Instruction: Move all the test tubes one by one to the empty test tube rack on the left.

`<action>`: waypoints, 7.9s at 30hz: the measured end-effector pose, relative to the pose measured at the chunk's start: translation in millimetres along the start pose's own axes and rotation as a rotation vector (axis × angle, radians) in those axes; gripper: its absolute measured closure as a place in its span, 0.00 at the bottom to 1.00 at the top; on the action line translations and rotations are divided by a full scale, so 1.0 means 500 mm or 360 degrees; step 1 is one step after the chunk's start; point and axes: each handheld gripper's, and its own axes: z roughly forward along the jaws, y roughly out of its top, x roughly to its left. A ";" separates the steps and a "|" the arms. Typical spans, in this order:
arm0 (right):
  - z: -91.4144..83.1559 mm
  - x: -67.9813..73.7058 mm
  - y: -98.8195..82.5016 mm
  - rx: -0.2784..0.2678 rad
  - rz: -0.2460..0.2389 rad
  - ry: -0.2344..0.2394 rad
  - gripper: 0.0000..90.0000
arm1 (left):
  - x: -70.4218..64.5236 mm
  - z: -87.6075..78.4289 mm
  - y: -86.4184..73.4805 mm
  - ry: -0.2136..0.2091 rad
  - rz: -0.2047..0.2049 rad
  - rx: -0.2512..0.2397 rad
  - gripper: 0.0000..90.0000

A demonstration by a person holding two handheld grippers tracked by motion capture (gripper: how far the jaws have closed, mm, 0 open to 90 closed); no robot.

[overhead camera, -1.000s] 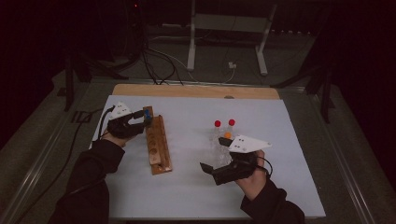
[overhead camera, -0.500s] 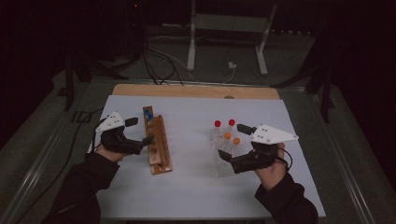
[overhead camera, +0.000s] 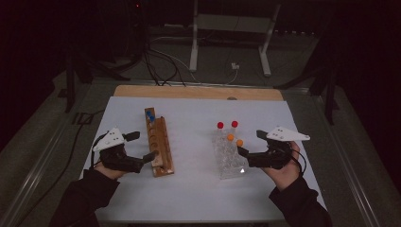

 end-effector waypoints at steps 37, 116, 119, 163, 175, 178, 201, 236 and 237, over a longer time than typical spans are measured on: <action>0.106 -0.013 -0.068 0.0333 -0.0099 -0.0078 0.83 | -0.003 0.003 -0.007 -0.0017 -0.0005 0.0021 0.03; 0.142 0.188 0.018 0.0313 -0.0399 0.0397 0.83 | -0.120 0.091 0.069 -0.0447 0.0181 0.0084 0.05; 0.145 0.191 0.015 0.0324 -0.0392 0.0400 0.83 | -0.128 0.100 0.072 -0.0478 0.0198 0.0080 0.10; 0.126 0.191 0.021 0.0198 -0.0337 0.0425 0.59 | -0.132 0.144 0.094 -0.0472 0.0302 0.0075 0.80; 0.101 0.190 0.033 0.0056 -0.0311 0.0419 0.19 | -0.079 0.097 0.124 -0.0322 0.0265 0.0006 0.80; 0.102 0.191 0.032 0.0063 -0.0317 0.0436 0.16 | -0.068 0.089 0.129 -0.0289 0.0258 -0.0010 0.80; 0.086 0.175 0.039 -0.0052 -0.0243 0.0471 0.00 | 0.032 0.031 0.162 0.0048 0.0197 -0.0067 0.80; 0.085 0.174 0.034 -0.0058 -0.0246 0.0483 0.00 | 0.120 0.091 0.056 0.0240 0.0006 0.0060 0.80; 0.085 0.174 0.034 -0.0056 -0.0243 0.0485 0.00 | 0.121 0.093 0.053 0.0238 0.0007 0.0067 0.80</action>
